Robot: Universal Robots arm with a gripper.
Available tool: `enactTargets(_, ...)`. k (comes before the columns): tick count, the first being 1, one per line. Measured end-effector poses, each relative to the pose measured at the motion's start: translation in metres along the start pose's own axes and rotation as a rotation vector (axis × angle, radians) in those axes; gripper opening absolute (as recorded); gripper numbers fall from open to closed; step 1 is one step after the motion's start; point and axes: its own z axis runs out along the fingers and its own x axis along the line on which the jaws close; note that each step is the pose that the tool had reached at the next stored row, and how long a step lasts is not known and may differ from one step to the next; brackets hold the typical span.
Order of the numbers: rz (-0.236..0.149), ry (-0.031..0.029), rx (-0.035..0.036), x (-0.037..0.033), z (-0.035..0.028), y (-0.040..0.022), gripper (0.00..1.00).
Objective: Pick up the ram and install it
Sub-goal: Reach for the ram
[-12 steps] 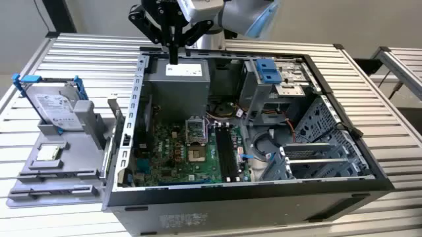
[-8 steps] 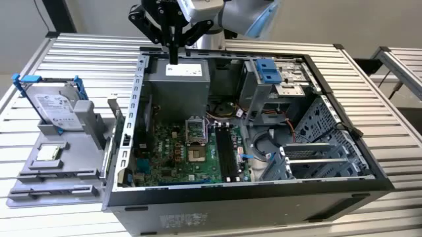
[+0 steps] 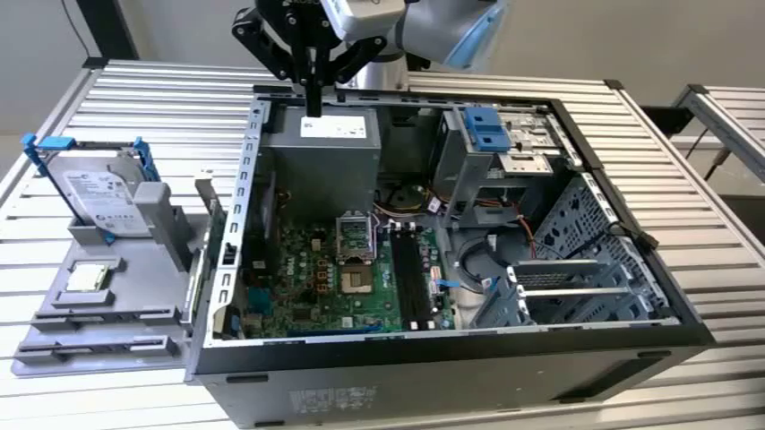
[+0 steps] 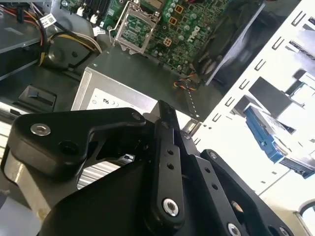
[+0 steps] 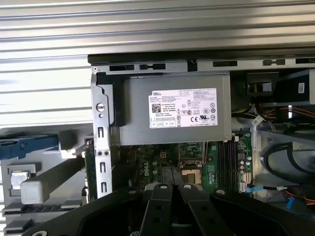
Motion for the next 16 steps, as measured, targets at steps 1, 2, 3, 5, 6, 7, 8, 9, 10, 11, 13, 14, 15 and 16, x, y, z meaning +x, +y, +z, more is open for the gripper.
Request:
enactTargets(1,0.0,0.0004,0.0001,0.0,0.0,0.0,0.0)
enactTargets(2,0.0,0.0003,0.0,0.0,0.0,0.0,0.0)
enactTargets(3,0.0,0.0004,0.0001,0.0,0.0,0.0,0.0)
enactTargets(5,0.0,0.0004,0.0,0.0,0.0,0.0,0.0)
enactTargets(6,0.0,0.0004,0.0001,0.0,0.0,0.0,0.0)
enactTargets(7,0.0,0.0004,0.0,0.0,0.0,0.0,0.0)
enactTargets(8,0.0,0.0003,0.0,0.0,0.0,0.0,0.0)
enactTargets(9,0.0,0.0004,0.0001,0.0003,0.0,0.0001,0.0)
enactTargets(10,0.0,0.0004,0.0,0.001,0.0,0.0,0.0)
enactTargets(11,0.0,0.0004,0.0,0.002,0.0,-0.0001,0.0)
enactTargets(13,0.0,0.0004,0.0001,0.0051,-0.0001,-0.0003,0.0)
enactTargets(14,0.0,0.0004,0.0001,0.007,-0.0001,-0.0005,0.0)
enactTargets(15,0.0,0.0004,0.0,0.0116,-0.0002,-0.0008,0.0)
enactTargets(16,-0.001,0.0004,0.0001,0.0141,-0.0002,-0.001,0.0)
